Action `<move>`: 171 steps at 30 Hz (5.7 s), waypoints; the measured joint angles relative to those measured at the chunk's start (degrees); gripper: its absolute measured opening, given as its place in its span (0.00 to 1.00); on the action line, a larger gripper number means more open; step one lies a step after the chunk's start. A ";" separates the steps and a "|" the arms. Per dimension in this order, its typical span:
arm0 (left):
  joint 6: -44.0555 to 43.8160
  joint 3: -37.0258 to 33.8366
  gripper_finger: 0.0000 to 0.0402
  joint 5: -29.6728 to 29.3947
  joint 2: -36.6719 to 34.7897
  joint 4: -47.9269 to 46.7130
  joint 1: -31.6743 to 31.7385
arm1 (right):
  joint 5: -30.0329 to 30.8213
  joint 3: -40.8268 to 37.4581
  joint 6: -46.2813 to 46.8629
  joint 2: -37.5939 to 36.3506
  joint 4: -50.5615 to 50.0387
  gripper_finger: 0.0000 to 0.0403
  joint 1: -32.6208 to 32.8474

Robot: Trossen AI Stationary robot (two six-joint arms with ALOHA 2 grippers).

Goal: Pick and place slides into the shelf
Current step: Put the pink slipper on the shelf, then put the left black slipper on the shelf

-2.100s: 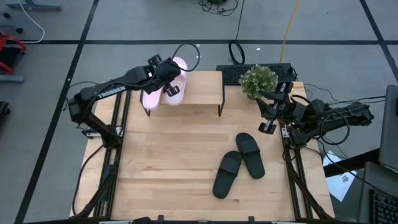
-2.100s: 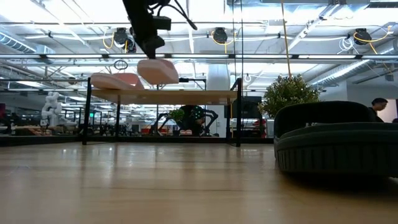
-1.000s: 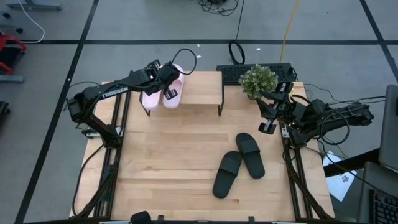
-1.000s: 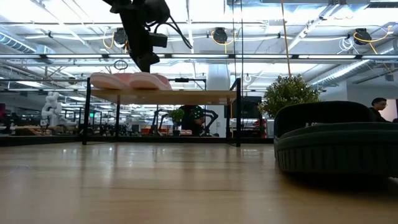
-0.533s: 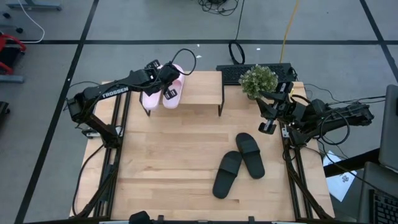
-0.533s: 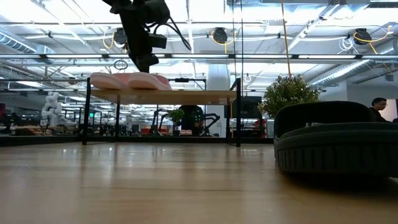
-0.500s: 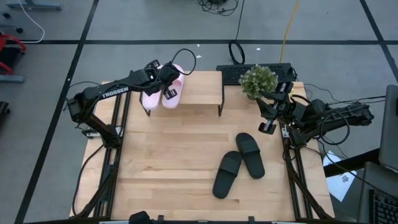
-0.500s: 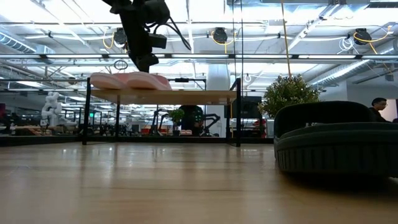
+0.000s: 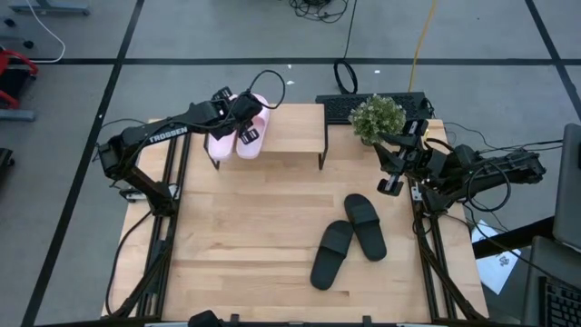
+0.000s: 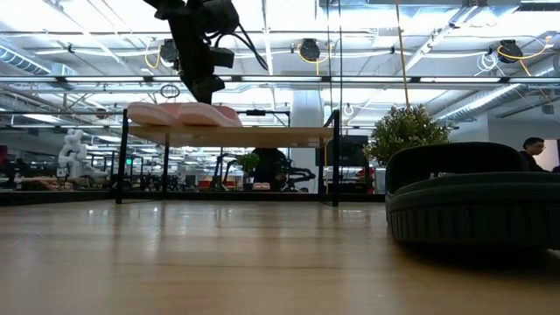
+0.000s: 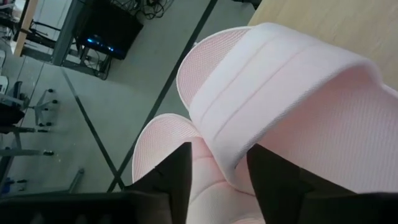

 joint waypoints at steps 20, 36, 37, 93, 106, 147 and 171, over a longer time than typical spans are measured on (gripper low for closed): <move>0.14 0.83 0.59 -3.45 -9.00 0.23 -6.61 | -0.15 -0.02 2.90 0.00 -0.12 0.26 0.00; -13.85 0.83 0.64 10.88 -20.76 7.33 -33.18 | 2.68 -0.04 31.11 0.02 -43.69 0.26 4.91; -14.19 0.83 0.64 10.80 -20.10 8.02 -35.07 | 2.64 -0.04 32.62 0.01 -46.30 0.26 5.68; -6.11 13.86 0.63 14.63 35.57 37.53 -50.43 | 2.64 -0.02 52.53 0.76 -73.37 0.26 15.02; -11.64 18.43 0.59 7.60 39.96 29.84 -47.85 | 2.65 0.00 50.70 0.76 -73.28 0.26 15.02; -17.51 18.43 0.00 -33.22 7.72 8.85 -43.47 | 5.12 0.00 46.92 0.79 -60.35 0.26 14.99; 2.12 18.36 0.00 -15.42 15.74 4.96 -16.95 | 8.74 0.00 35.89 0.76 -60.53 0.26 9.73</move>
